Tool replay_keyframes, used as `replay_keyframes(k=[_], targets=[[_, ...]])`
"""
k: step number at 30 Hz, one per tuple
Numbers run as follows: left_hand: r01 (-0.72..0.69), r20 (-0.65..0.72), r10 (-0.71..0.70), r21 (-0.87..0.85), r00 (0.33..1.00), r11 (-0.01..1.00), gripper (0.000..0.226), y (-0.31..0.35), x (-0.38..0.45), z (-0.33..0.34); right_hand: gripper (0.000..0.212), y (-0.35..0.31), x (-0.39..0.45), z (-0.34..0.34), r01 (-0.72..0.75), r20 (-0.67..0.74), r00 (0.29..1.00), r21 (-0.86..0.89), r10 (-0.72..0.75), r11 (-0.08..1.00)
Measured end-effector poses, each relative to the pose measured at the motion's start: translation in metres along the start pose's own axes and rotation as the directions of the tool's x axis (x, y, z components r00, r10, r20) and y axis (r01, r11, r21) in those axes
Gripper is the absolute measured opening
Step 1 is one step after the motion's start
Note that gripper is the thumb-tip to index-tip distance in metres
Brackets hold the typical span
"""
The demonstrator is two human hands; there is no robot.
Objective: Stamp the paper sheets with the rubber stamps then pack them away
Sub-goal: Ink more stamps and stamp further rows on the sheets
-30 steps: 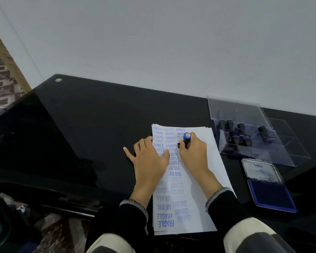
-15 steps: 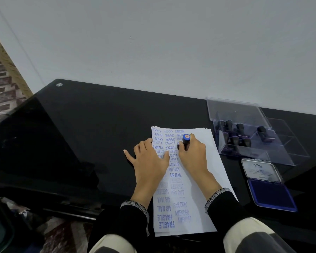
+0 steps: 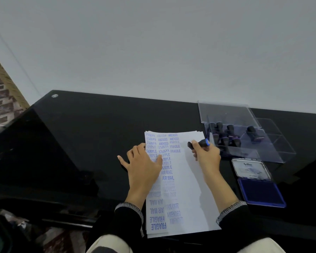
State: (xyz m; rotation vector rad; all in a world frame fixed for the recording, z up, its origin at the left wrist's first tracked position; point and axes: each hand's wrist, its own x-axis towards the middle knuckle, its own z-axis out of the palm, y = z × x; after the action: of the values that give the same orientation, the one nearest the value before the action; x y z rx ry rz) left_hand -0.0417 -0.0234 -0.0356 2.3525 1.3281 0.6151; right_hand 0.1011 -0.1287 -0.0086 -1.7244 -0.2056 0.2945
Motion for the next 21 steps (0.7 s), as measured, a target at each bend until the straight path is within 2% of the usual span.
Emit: replay_keyframes(k=[2,6,11,16,21], targets=[[0.008,0.002,-0.008,-0.014,1.0,1.0,0.059,0.001,0.0,0.0,0.012,-0.001,-0.003,-0.012,-0.052,0.015,0.999,0.101,0.051,0.994],[0.012,0.009,-0.012,-0.011,1.0,1.0,0.057,0.003,-0.001,-0.002,0.011,0.003,-0.011,-0.028,-0.088,0.032,0.996,0.179,0.083,0.98],[-0.003,0.007,0.004,-0.002,1.0,1.0,0.059,0.003,-0.001,0.0,0.009,0.011,-0.024,-0.04,-0.101,0.047,0.995,0.179,0.094,0.979],[-0.035,0.018,0.034,0.038,0.999,0.999,0.062,0.004,-0.003,-0.001,0.009,0.013,-0.041,-0.056,0.046,0.099,0.994,0.038,-0.05,0.998],[-0.06,0.075,0.043,0.245,0.996,0.968,0.063,0.013,-0.008,-0.003,0.019,-0.001,-0.041,-0.083,0.189,0.06,0.98,-0.02,-0.188,0.982]])
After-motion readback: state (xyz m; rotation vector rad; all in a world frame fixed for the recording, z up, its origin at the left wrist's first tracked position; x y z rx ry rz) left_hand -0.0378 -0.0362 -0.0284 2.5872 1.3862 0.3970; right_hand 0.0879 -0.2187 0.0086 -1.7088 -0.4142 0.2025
